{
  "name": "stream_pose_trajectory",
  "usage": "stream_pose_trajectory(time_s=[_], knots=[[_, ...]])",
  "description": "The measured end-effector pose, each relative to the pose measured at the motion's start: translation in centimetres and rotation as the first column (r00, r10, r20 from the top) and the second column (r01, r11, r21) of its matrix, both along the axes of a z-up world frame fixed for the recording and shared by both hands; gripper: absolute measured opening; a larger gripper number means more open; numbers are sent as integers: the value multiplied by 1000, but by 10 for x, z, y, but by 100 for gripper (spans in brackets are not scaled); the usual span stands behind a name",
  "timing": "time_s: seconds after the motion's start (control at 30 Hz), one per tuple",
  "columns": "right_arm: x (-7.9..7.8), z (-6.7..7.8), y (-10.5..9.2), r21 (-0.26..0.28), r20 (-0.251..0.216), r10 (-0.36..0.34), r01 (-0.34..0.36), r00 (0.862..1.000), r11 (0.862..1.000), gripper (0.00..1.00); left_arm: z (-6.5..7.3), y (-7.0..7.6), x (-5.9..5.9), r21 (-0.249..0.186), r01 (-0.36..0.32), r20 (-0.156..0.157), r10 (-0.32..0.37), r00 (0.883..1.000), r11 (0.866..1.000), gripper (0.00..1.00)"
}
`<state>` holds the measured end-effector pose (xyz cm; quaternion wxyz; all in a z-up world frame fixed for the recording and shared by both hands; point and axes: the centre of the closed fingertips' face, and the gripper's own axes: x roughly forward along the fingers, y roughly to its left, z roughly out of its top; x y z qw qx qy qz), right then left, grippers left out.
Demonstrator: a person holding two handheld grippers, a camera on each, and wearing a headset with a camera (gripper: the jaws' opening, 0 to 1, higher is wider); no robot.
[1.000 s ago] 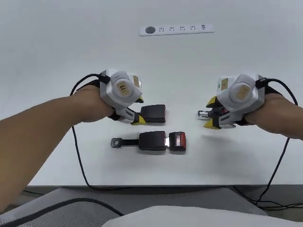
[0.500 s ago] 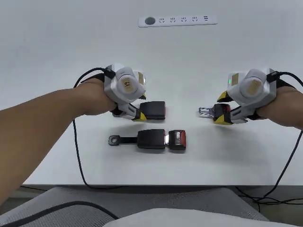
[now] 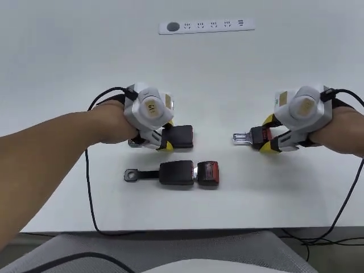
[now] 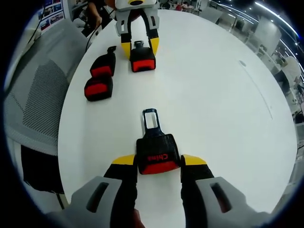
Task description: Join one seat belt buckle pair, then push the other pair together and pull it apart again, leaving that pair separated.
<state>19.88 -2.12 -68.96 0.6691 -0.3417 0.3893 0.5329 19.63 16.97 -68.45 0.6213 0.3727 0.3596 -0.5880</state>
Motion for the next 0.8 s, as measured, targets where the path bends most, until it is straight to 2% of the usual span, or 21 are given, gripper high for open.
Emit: stream_pose_trajectory(time_s=[0.1, 0.23, 0.5, 0.8], knots=[[4, -3, -3, 12, -16, 3, -3, 1000, 1000, 34, 0, 0, -1, 6, 7, -2, -7, 1000, 1000, 33], [0, -4, 0, 13, -30, 5, -4, 1000, 1000, 34, 0, 0, -1, 27, 17, -4, -17, 1000, 999, 33], [0, -4, 1, -3, -21, 0, 0, 1000, 1000, 34, -2, 2, 1, 30, -5, -15, 6, 1000, 1000, 32], [0, -3, 11, -3, -7, -5, 5, 1000, 1000, 34, -7, 5, 4, 31, -14, -21, 15, 1000, 999, 32]])
